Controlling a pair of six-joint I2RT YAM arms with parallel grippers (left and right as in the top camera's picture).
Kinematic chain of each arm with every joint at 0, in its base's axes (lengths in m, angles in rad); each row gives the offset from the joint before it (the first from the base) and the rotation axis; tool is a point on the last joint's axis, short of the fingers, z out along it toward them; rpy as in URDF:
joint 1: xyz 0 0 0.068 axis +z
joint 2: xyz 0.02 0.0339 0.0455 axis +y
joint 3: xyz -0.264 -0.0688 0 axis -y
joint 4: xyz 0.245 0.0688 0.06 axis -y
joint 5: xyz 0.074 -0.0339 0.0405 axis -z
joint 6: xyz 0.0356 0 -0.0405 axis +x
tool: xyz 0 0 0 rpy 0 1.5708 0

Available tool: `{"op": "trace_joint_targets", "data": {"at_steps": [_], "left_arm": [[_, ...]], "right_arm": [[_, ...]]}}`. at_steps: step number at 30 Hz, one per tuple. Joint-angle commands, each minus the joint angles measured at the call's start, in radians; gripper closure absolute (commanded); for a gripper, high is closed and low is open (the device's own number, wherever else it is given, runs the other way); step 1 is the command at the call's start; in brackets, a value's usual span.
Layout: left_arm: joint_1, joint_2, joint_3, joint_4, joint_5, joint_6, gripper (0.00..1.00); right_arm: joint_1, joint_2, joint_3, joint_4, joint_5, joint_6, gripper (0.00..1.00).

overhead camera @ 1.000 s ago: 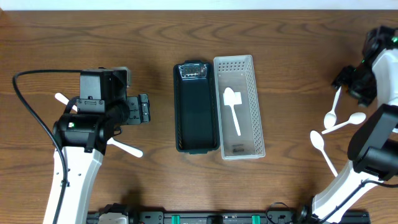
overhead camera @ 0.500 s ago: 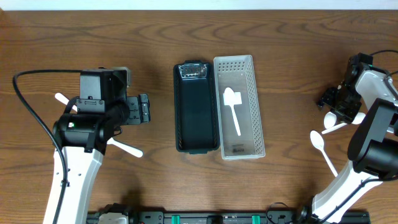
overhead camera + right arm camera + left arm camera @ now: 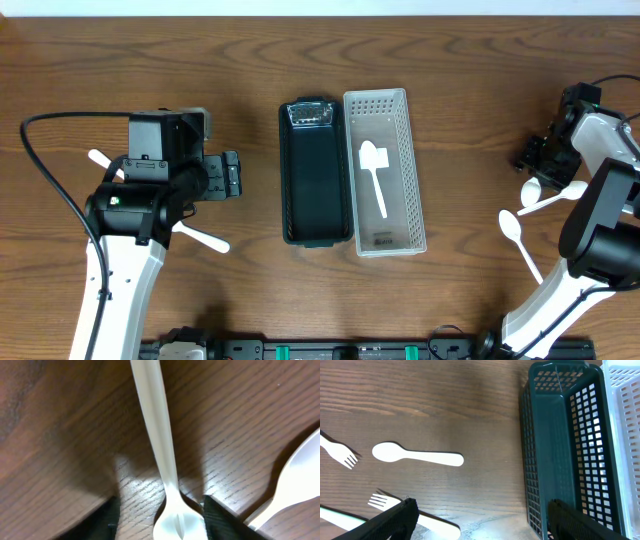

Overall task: Pack container
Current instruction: 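Move the right gripper to the next white spoon and grasp it, then carry the spoon into the white basket and release it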

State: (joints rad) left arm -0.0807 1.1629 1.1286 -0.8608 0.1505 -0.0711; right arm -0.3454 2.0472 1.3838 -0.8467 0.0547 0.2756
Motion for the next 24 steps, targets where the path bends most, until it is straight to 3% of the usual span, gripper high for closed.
{"op": "trace_joint_targets", "data": {"at_steps": [1, 12, 16, 24], "left_arm": [[-0.004, 0.000, 0.022, -0.003, -0.004, 0.006, 0.14], [-0.004, 0.000, 0.022, -0.003, -0.004, 0.006, 0.14], [-0.004, 0.000, 0.022, -0.003, -0.005, 0.006, 0.14], [-0.004, 0.000, 0.022, -0.003, -0.004, 0.006, 0.14]], "right_arm": [[-0.001, 0.017, -0.007, 0.002, -0.004, -0.004, 0.60], [-0.001, 0.019, -0.007, 0.002, -0.008, -0.013, 0.82], [0.001, 0.019, -0.007, 0.002, -0.015, -0.016, 0.98], [0.059, -0.023, 0.032, -0.029, -0.037, -0.023, 0.99]]}}
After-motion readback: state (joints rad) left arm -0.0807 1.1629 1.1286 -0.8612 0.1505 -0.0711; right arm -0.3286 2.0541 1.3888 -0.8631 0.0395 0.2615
